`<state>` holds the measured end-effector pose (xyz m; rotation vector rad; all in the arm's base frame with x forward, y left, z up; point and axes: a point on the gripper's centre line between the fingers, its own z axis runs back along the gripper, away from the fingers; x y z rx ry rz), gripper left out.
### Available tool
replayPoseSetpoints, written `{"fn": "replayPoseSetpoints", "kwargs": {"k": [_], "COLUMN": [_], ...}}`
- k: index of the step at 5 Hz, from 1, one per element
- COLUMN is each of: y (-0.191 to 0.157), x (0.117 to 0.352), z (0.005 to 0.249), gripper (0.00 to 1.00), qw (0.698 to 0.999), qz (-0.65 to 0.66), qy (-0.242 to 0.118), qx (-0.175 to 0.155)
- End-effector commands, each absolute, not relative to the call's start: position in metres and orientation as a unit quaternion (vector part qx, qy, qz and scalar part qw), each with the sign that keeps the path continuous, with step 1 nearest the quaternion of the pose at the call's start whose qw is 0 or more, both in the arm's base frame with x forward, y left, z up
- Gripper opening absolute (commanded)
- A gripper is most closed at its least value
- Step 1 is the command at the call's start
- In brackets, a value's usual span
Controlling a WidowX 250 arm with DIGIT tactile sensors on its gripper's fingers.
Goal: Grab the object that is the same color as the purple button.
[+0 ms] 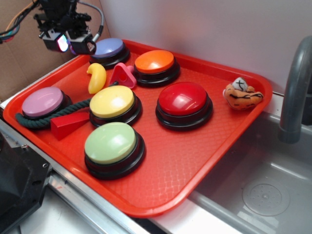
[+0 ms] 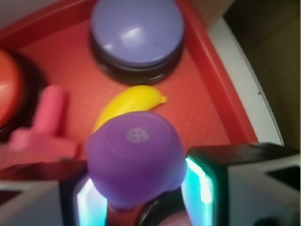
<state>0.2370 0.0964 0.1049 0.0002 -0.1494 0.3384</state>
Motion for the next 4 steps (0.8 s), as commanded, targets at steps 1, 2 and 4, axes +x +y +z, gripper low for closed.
{"fn": "replayPoseSetpoints", "kwargs": {"k": [1,2,4], "y": [0.048,0.022,-0.003], "x": [0.234,0.225,0.225], "z": [0.160,0.168,0.168], "gripper": [0.00,0.00,0.01], "qw": [0.992,0.993,0.995], "qz": [0.067,0.021,-0.077], "qy": [-0.078,-0.075,-0.031], "qx": [-0.068,-0.086,-0.053]}}
